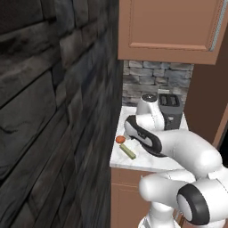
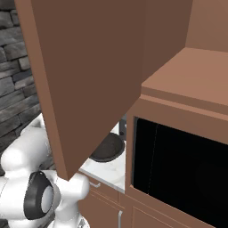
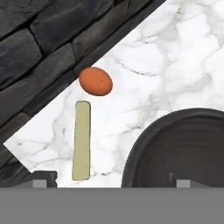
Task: Pick the egg and butter from the fridge and place them by the bowl for mixing.
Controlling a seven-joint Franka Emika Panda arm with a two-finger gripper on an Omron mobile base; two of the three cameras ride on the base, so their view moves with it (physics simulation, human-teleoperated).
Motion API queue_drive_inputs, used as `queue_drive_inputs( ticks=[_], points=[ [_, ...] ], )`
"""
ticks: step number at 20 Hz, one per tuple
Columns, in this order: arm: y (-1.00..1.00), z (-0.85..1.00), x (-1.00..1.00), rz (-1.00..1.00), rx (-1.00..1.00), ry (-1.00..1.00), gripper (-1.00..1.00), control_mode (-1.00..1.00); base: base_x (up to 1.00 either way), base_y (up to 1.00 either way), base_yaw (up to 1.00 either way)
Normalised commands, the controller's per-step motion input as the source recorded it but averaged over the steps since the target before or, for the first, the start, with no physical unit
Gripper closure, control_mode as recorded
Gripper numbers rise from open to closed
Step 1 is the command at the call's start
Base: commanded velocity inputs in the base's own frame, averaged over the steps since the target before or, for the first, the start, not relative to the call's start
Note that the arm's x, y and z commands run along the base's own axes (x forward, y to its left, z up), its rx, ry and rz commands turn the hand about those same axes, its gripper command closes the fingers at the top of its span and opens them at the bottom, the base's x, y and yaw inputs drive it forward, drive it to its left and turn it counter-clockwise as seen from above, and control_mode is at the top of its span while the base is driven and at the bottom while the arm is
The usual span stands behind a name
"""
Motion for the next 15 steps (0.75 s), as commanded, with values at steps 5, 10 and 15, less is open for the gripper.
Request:
queue_drive_inputs(
  ticks=[5, 10, 15],
  points=[
    [-0.32, 0.29, -0.35, -0.14, 0.00, 0.00, -1.00, -1.00, 0.00, 0.00, 0.00],
    [-0.29, 0.19, -0.47, -0.19, 0.00, -0.03, -1.00, -1.00, 0.00, 0.00, 0.00],
    [-0.22, 0.15, -0.56, -0.20, 0.04, -0.08, -1.00, -1.00, 0.00, 0.00, 0.00]
  ],
)
